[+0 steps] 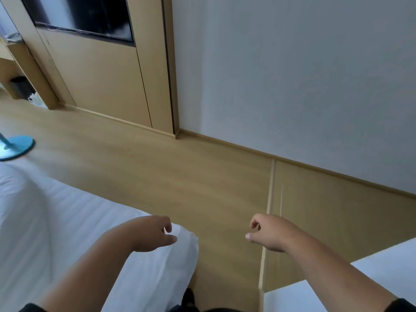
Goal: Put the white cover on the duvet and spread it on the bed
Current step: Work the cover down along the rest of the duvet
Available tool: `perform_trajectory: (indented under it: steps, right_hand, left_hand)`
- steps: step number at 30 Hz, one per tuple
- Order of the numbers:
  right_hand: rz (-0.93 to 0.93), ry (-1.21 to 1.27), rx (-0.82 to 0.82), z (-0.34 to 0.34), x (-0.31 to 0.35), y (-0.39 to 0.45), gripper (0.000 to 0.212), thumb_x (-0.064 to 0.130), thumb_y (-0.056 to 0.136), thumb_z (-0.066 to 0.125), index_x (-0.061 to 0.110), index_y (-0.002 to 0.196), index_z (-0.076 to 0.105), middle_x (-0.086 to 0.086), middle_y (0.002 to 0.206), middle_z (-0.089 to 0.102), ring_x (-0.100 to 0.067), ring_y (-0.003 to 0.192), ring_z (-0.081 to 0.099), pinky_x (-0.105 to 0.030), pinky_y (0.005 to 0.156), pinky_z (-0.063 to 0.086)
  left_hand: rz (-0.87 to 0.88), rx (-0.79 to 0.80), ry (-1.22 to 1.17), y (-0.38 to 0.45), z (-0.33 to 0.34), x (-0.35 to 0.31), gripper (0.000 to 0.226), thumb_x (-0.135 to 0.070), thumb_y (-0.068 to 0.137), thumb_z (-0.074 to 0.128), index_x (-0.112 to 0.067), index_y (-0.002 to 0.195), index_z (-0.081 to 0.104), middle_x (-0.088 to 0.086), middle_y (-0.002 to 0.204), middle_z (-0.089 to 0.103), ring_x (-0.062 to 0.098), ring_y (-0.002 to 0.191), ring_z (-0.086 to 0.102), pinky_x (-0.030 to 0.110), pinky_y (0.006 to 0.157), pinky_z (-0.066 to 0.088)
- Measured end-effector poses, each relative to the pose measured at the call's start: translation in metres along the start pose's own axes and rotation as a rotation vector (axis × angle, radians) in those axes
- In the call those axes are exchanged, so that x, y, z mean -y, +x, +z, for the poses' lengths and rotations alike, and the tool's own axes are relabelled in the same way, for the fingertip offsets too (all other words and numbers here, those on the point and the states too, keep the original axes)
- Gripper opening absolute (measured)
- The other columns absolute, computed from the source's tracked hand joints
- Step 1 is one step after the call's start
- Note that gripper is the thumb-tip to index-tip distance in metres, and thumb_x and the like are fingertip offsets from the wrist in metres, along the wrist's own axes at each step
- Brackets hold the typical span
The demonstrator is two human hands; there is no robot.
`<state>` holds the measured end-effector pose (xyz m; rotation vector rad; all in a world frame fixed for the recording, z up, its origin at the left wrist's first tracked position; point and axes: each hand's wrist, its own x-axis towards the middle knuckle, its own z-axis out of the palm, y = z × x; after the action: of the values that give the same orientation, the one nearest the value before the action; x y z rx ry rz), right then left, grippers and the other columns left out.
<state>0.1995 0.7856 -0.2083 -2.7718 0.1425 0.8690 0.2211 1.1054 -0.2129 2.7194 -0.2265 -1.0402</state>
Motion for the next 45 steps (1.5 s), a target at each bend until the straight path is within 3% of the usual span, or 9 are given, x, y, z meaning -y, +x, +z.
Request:
perform_trajectory:
  steps: [5, 14, 18, 21, 26, 30, 34, 36, 45]
  right_hand:
    - [0.034, 0.019, -0.028, -0.045, -0.008, 0.047, 0.047, 0.057, 0.089, 0.060, 0.031, 0.127, 0.055, 0.008, 0.121, 0.059, -0.014, 0.105, 0.059, -0.033, 0.091, 0.050]
    - [0.106, 0.072, -0.133, -0.150, 0.006, 0.176, 0.051, 0.059, 0.089, 0.059, 0.031, 0.131, 0.053, 0.007, 0.123, 0.058, -0.015, 0.108, 0.058, -0.036, 0.091, 0.050]
    - [0.087, 0.093, -0.151, -0.190, 0.028, 0.229, 0.051, 0.059, 0.090, 0.057, 0.031, 0.132, 0.053, 0.008, 0.121, 0.058, -0.016, 0.107, 0.058, -0.035, 0.088, 0.050]
    - [0.038, -0.044, -0.129, -0.221, 0.045, 0.275, 0.051, 0.060, 0.093, 0.053, 0.030, 0.134, 0.050, 0.007, 0.128, 0.058, -0.019, 0.112, 0.058, -0.037, 0.090, 0.049]
    - [-0.101, -0.243, -0.036, -0.274, 0.087, 0.380, 0.054, 0.064, 0.093, 0.050, 0.031, 0.136, 0.048, 0.008, 0.131, 0.056, -0.019, 0.114, 0.058, -0.037, 0.090, 0.048]
    - [-0.251, -0.293, 0.026, -0.320, 0.132, 0.477, 0.056, 0.063, 0.092, 0.052, 0.030, 0.137, 0.048, 0.006, 0.132, 0.056, -0.018, 0.113, 0.058, -0.039, 0.093, 0.050]
    - [-0.414, -0.374, 0.071, -0.373, 0.192, 0.556, 0.054, 0.057, 0.095, 0.052, 0.028, 0.140, 0.047, 0.005, 0.130, 0.058, -0.014, 0.104, 0.054, -0.030, 0.080, 0.045]
    - [-0.500, -0.459, 0.082, -0.390, 0.230, 0.589, 0.055, 0.059, 0.095, 0.051, 0.027, 0.140, 0.047, 0.005, 0.130, 0.059, -0.015, 0.107, 0.056, -0.030, 0.080, 0.046]
    - [-0.964, -0.692, 0.227, -0.354, 0.445, 0.622, 0.059, 0.059, 0.094, 0.054, 0.026, 0.142, 0.048, 0.002, 0.137, 0.058, -0.018, 0.121, 0.056, -0.032, 0.095, 0.047]
  left_hand:
    - [0.035, -0.018, 0.030, 0.072, -0.062, -0.005, 0.043, -0.057, 0.094, 0.053, -0.028, 0.127, 0.055, -0.011, 0.121, 0.058, 0.011, 0.103, 0.059, 0.029, 0.092, 0.047]
    - [0.124, -0.093, 0.197, 0.216, -0.200, -0.013, 0.042, -0.059, 0.095, 0.052, -0.031, 0.125, 0.055, -0.010, 0.123, 0.058, 0.012, 0.106, 0.056, 0.028, 0.088, 0.043]
    - [0.049, -0.161, 0.311, 0.252, -0.246, -0.002, 0.045, -0.063, 0.095, 0.046, -0.031, 0.128, 0.051, -0.007, 0.130, 0.056, 0.013, 0.113, 0.057, 0.028, 0.093, 0.045]
    - [-0.022, -0.166, 0.338, 0.282, -0.273, 0.008, 0.050, -0.065, 0.095, 0.043, -0.030, 0.131, 0.049, -0.006, 0.132, 0.055, 0.013, 0.114, 0.057, 0.028, 0.093, 0.046]
    - [-0.144, -0.123, 0.209, 0.332, -0.307, 0.032, 0.053, -0.067, 0.094, 0.043, -0.028, 0.131, 0.050, -0.006, 0.127, 0.058, 0.014, 0.109, 0.058, 0.029, 0.091, 0.047]
    - [-0.342, -0.145, 0.075, 0.367, -0.339, 0.062, 0.058, -0.068, 0.092, 0.045, -0.026, 0.131, 0.052, -0.004, 0.125, 0.059, 0.017, 0.107, 0.059, 0.037, 0.096, 0.050]
    - [-0.511, -0.212, -0.046, 0.385, -0.382, 0.081, 0.057, -0.067, 0.094, 0.042, -0.027, 0.134, 0.049, -0.006, 0.129, 0.059, 0.019, 0.110, 0.060, 0.036, 0.094, 0.050]
    - [-0.585, -0.248, -0.134, 0.382, -0.394, 0.087, 0.056, -0.066, 0.095, 0.041, -0.027, 0.134, 0.049, -0.007, 0.128, 0.060, 0.019, 0.112, 0.059, 0.037, 0.094, 0.050]
    - [-0.967, -0.201, -0.492, 0.309, -0.362, 0.150, 0.054, -0.065, 0.094, 0.045, -0.022, 0.127, 0.054, -0.001, 0.123, 0.062, 0.021, 0.108, 0.058, 0.035, 0.086, 0.047]
